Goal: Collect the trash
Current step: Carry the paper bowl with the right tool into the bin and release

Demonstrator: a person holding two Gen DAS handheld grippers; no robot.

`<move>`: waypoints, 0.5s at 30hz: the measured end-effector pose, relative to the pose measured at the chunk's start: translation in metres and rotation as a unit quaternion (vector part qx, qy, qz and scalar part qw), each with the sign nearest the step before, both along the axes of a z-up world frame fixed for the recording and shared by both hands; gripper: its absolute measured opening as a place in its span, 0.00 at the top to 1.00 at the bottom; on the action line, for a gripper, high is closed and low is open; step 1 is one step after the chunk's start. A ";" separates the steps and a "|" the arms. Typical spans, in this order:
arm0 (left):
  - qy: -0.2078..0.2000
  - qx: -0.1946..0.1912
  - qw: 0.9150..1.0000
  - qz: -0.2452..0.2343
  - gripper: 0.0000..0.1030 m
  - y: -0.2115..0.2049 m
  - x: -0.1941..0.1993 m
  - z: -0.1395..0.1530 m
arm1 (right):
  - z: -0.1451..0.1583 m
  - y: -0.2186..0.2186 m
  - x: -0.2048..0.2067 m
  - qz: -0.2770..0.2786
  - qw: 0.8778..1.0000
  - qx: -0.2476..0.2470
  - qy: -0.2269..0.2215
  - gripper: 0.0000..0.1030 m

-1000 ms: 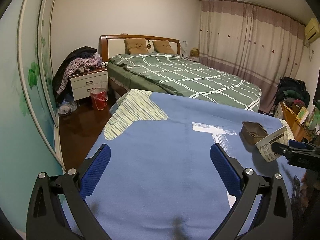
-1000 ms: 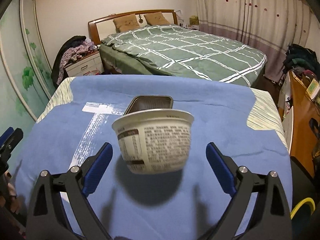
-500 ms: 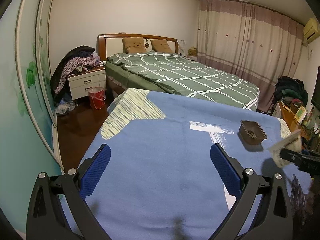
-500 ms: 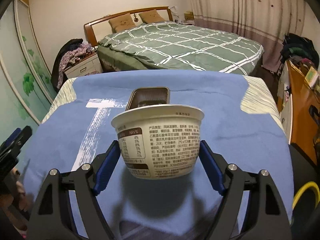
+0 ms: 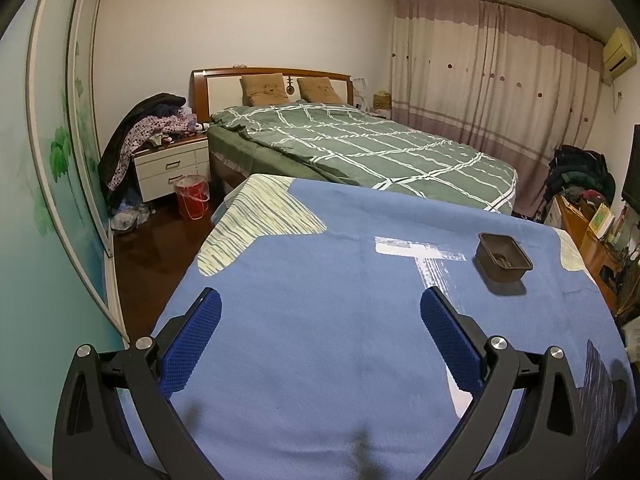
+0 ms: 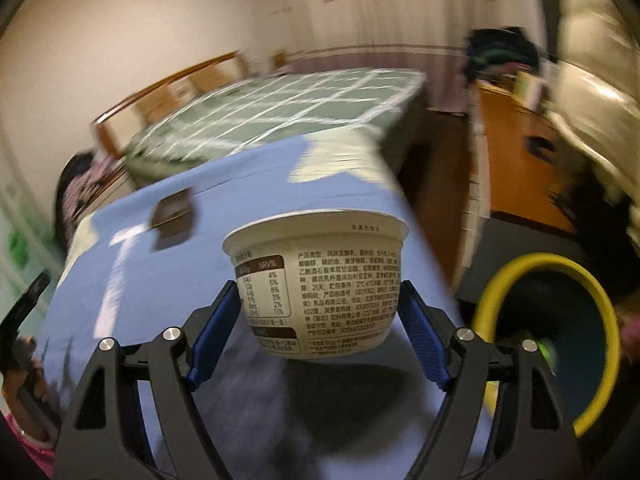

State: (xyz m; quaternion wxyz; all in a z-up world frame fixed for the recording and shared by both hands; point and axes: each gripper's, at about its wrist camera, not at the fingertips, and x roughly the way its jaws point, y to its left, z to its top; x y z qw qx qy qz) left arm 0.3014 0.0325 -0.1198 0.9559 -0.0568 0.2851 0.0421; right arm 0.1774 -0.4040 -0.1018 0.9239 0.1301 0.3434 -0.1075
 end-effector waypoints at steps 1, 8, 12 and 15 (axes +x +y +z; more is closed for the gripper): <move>0.000 0.002 1.000 -0.001 0.05 -0.001 0.000 0.000 | -0.001 -0.013 -0.009 -0.026 1.000 -0.005 -0.002 0.27; 0.001 0.006 1.000 -0.002 0.05 -0.002 0.001 -0.002 | -0.016 -0.079 -0.037 -0.139 0.990 -0.008 0.015 0.27; 0.002 0.006 1.000 -0.002 0.05 -0.002 0.000 -0.002 | -0.022 -0.100 -0.044 -0.180 0.983 -0.009 0.028 0.27; 0.002 0.007 1.000 -0.003 0.05 -0.003 0.001 -0.002 | -0.028 -0.104 -0.045 -0.194 0.980 -0.009 0.036 0.27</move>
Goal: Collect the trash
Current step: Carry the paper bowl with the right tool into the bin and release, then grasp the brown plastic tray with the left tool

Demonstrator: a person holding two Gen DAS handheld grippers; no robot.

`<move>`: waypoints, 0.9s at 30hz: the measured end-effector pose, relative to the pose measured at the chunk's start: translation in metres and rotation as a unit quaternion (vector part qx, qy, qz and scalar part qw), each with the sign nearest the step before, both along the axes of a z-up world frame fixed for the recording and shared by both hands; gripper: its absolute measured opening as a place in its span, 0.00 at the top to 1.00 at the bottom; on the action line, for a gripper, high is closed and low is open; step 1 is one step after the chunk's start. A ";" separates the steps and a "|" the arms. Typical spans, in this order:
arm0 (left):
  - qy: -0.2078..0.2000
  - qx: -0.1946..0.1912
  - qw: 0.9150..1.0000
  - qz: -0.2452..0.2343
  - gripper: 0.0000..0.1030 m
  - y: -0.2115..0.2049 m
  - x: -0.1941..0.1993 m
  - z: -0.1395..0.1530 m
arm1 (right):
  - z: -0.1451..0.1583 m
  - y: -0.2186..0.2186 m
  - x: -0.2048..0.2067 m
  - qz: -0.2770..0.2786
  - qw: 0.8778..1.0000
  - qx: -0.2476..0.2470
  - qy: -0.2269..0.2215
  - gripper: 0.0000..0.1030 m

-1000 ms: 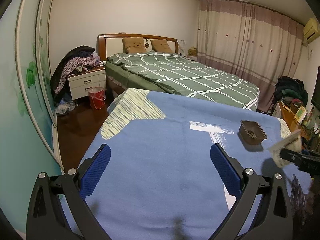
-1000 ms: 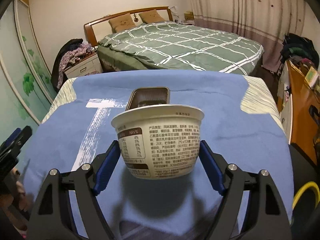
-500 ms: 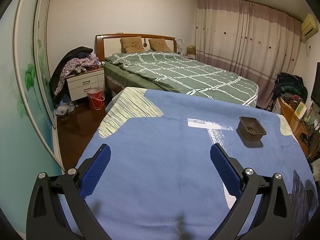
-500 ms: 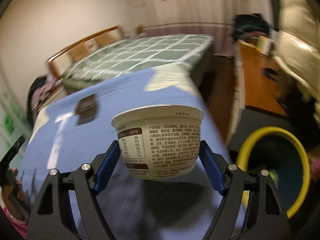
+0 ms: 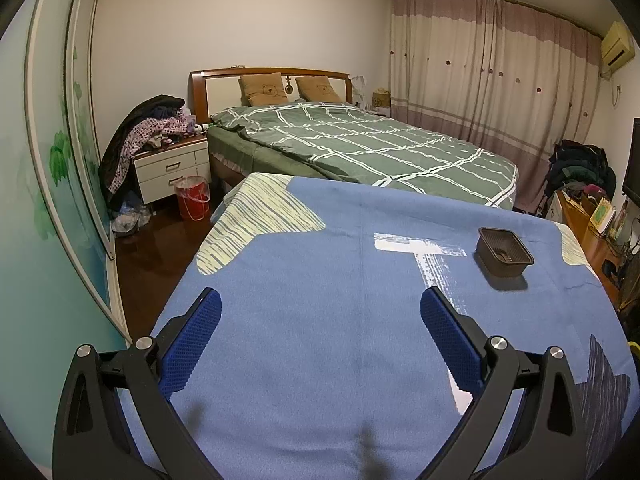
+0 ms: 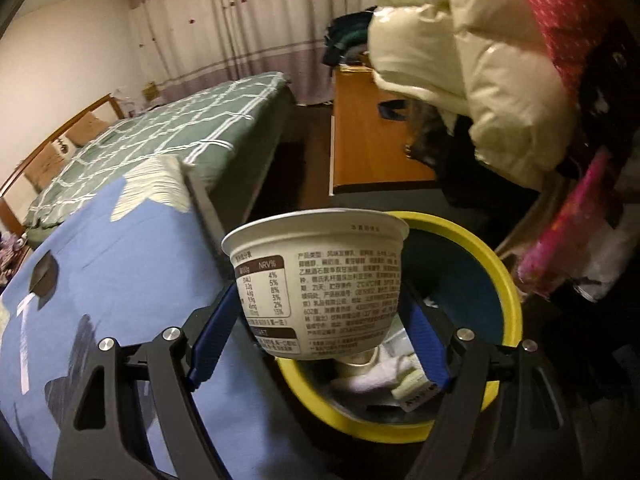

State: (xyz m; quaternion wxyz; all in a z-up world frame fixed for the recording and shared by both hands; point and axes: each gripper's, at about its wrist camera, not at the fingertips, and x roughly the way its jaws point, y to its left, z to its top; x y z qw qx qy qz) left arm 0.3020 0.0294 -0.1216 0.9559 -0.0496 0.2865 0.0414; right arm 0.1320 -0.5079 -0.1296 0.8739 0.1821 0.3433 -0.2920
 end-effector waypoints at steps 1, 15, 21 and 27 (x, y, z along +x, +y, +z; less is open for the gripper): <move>0.000 0.000 1.000 0.000 0.05 0.000 0.000 0.000 | -0.002 -0.002 0.000 -0.005 1.000 0.002 0.003 0.27; 0.036 -0.023 0.998 -0.036 0.05 -0.014 0.001 -0.003 | -0.008 0.016 -0.008 -0.019 1.000 -0.007 -0.004 0.15; 0.063 -0.020 0.995 -0.075 0.05 -0.057 0.010 0.001 | -0.006 0.020 -0.006 -0.012 1.000 -0.007 -0.009 0.15; 0.073 0.006 0.991 -0.116 0.05 -0.121 0.034 0.000 | -0.005 0.018 -0.007 -0.010 1.000 -0.003 -0.016 0.15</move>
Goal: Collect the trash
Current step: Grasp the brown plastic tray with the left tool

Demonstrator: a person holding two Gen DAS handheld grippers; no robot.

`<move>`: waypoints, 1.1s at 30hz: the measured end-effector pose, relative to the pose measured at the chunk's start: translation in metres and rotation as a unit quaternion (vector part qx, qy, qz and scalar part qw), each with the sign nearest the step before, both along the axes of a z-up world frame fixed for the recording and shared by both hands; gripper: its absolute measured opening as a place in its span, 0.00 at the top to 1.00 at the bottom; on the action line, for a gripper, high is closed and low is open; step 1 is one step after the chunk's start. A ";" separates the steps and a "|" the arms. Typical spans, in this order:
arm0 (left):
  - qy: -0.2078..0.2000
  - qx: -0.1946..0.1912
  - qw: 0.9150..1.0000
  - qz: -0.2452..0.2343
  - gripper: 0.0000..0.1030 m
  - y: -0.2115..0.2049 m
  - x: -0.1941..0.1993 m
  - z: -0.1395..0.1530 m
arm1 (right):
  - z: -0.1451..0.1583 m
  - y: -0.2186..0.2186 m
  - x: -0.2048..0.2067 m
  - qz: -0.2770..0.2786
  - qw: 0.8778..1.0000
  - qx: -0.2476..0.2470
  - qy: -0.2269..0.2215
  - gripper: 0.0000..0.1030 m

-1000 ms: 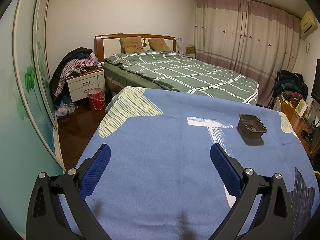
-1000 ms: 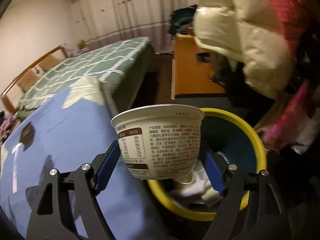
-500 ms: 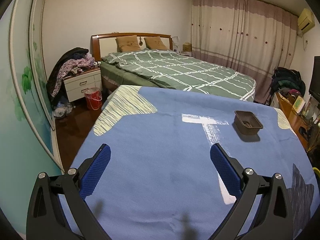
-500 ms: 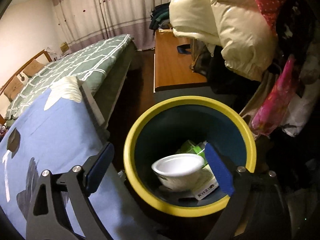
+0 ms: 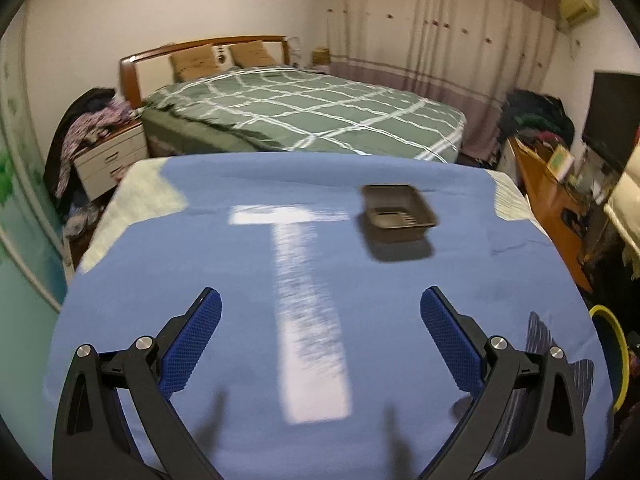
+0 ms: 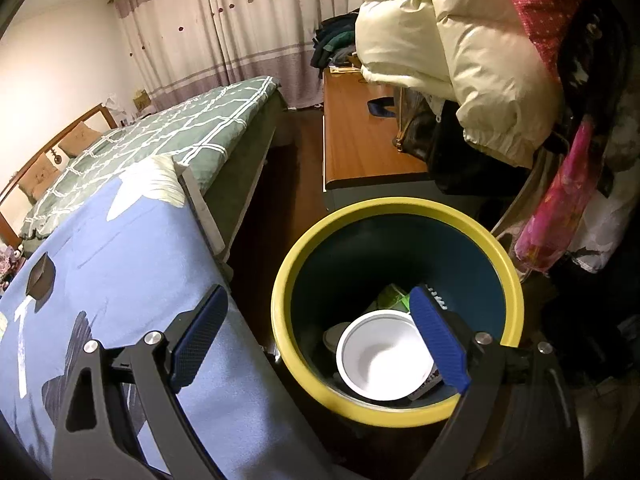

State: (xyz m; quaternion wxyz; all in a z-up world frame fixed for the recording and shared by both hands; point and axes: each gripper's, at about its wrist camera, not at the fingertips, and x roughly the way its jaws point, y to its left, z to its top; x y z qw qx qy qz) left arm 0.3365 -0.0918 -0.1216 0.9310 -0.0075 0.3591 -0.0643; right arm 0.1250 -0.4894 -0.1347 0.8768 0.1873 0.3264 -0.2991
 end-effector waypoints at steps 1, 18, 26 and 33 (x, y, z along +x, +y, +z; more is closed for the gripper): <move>0.002 0.003 1.000 -0.004 0.05 -0.011 0.006 -0.001 | 0.000 0.000 0.000 0.001 1.000 0.000 0.000 0.15; 0.063 0.002 0.997 0.033 0.05 -0.081 0.121 -0.024 | -0.004 -0.005 0.002 0.014 1.000 0.024 -0.003 0.15; 0.072 0.014 0.996 0.040 0.16 -0.092 0.149 -0.032 | -0.006 -0.006 0.005 0.019 0.999 0.031 0.001 0.15; 0.073 0.010 0.997 0.029 0.31 -0.096 0.149 -0.027 | -0.004 -0.003 0.003 0.032 0.999 0.026 -0.012 0.15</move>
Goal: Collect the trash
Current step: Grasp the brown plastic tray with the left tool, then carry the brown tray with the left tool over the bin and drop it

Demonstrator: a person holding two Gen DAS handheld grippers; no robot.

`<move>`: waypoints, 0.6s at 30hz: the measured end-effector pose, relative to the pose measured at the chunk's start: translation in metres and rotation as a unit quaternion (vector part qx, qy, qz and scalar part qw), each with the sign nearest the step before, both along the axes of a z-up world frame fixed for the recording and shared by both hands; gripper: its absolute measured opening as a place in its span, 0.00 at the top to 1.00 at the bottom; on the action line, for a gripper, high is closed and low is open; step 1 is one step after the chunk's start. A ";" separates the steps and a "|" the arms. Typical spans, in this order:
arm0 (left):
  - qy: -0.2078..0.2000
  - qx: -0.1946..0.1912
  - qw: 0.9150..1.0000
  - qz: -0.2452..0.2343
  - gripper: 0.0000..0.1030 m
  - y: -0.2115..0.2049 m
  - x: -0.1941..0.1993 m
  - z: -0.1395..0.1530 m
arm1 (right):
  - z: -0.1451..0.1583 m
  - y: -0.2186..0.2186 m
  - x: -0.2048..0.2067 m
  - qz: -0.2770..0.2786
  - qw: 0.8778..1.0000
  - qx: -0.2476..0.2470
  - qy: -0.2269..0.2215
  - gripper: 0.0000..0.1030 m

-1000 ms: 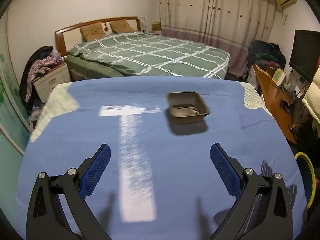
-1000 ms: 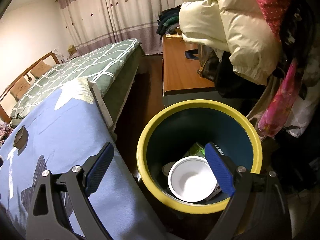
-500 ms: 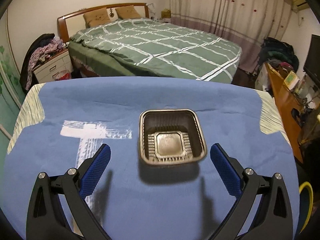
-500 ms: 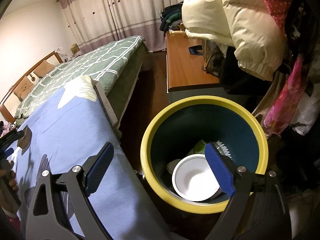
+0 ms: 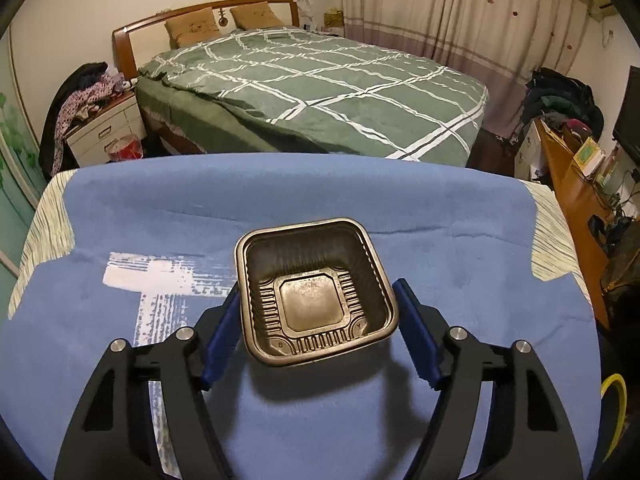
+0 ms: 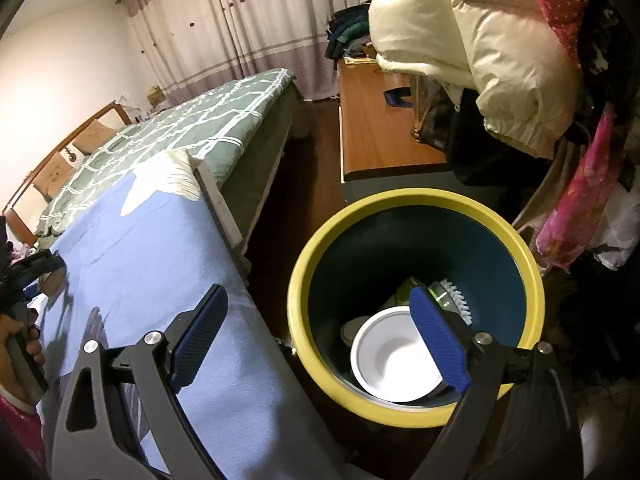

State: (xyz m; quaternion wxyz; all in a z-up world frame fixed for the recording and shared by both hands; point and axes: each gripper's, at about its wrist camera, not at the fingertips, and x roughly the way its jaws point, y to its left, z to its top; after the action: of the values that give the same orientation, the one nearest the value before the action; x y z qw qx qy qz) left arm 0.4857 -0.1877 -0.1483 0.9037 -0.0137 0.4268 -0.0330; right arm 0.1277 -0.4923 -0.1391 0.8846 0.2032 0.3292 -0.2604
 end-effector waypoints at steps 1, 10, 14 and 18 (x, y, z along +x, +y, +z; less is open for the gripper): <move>-0.004 0.001 1.000 -0.004 0.31 -0.001 -0.005 0.003 | 0.002 0.002 -0.001 0.004 1.000 -0.008 0.001 0.15; -0.045 -0.002 0.993 -0.107 0.31 -0.057 -0.085 0.053 | 0.029 0.006 -0.052 0.041 0.998 -0.033 -0.017 0.15; -0.049 -0.013 0.985 -0.163 0.31 -0.105 -0.127 0.066 | 0.040 0.007 -0.083 0.045 0.998 -0.047 -0.022 0.15; -0.039 -0.020 0.976 -0.215 0.31 -0.154 -0.167 0.066 | 0.044 0.007 -0.118 0.044 0.997 -0.059 -0.020 0.15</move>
State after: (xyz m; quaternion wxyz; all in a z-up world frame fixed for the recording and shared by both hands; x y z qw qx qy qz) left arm 0.3192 -0.3421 -0.0822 0.8908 0.0612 0.3835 -0.2357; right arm 0.0097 -0.4851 -0.0950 0.9120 0.1411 0.3045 -0.2358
